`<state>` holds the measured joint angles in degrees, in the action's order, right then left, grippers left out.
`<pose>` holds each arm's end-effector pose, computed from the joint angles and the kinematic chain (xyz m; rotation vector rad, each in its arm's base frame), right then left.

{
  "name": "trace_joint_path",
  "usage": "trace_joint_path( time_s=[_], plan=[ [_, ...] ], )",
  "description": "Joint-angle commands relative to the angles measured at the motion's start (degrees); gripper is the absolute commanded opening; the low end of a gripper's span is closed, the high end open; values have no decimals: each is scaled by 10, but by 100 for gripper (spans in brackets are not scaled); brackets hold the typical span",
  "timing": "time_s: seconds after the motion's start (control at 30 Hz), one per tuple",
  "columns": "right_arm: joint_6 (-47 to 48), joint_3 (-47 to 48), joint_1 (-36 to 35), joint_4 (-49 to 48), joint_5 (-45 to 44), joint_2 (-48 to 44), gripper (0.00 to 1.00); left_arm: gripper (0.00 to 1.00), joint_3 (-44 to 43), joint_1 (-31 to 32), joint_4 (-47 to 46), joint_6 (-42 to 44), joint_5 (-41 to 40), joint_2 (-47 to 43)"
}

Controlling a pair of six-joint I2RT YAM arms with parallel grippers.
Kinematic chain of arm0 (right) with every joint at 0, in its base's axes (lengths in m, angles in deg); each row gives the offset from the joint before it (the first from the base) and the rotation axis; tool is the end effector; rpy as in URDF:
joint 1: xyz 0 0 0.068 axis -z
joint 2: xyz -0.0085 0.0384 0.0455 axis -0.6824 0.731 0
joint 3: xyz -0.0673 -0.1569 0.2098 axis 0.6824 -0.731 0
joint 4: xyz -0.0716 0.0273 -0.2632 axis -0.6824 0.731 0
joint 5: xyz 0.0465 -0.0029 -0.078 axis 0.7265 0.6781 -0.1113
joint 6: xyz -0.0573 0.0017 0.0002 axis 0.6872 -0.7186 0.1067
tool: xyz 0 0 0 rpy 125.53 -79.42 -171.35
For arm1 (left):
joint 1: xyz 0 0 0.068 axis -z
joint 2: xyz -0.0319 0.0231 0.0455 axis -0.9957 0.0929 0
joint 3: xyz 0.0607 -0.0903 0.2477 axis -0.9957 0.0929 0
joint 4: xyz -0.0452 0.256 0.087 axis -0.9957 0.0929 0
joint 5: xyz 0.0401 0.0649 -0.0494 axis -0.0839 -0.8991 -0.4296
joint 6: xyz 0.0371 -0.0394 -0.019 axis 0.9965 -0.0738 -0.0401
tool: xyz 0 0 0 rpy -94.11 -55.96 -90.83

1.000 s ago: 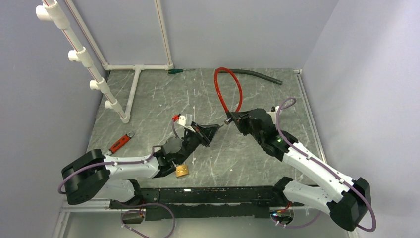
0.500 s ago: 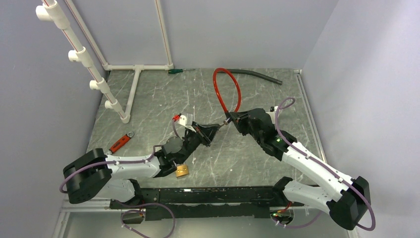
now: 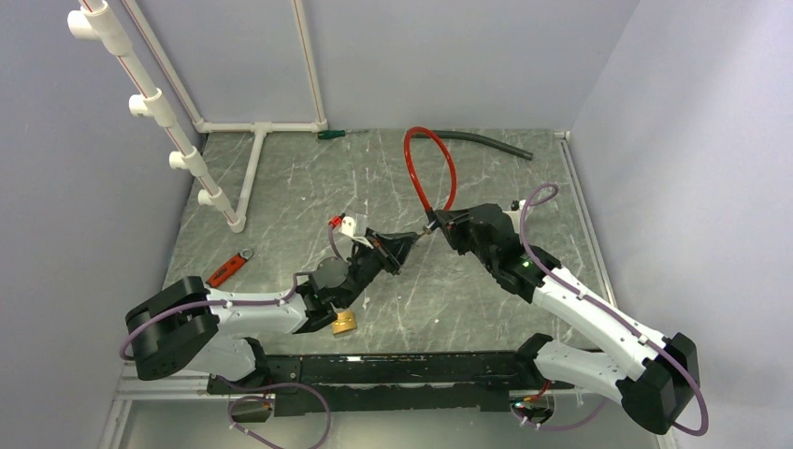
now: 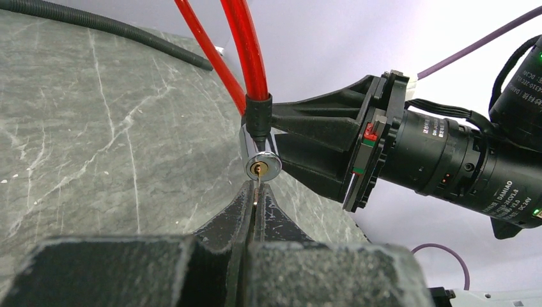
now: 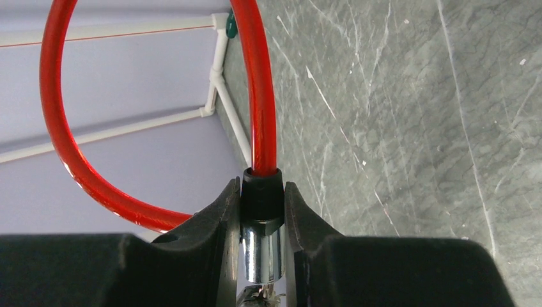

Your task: Unlock with the key

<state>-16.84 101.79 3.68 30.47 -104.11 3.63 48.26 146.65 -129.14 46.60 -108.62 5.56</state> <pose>0.1951 0.1419 0.2830 1.1800 1.8695 1.0234 0.1483 -0.2476 0.2381 0.0215 1.4957 -1.1379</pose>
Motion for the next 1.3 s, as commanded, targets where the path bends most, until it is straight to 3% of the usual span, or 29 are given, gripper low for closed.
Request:
trace_joint_path(
  time_s=[0.0, 0.47, 0.8, 1.03, 1.27],
  plan=[
    [-11, 11, -2, -60, 17, -6, 0, 0, -19, 1, -44, 16, -27, 8],
    [-11, -27, -7, -134, 36, -6, 0, 0, -9, 0, -76, 27, -59, -4],
    [-11, -34, -49, -149, -14, -5, 0, 0, -7, -4, -68, 42, -66, -16],
    [-16, -53, -98, -186, -100, -22, 0, 0, 7, -16, -63, 19, -55, -33],
    [-38, -58, -101, -182, -106, -21, 0, 0, 18, -23, -69, 3, -37, -29]
  ],
)
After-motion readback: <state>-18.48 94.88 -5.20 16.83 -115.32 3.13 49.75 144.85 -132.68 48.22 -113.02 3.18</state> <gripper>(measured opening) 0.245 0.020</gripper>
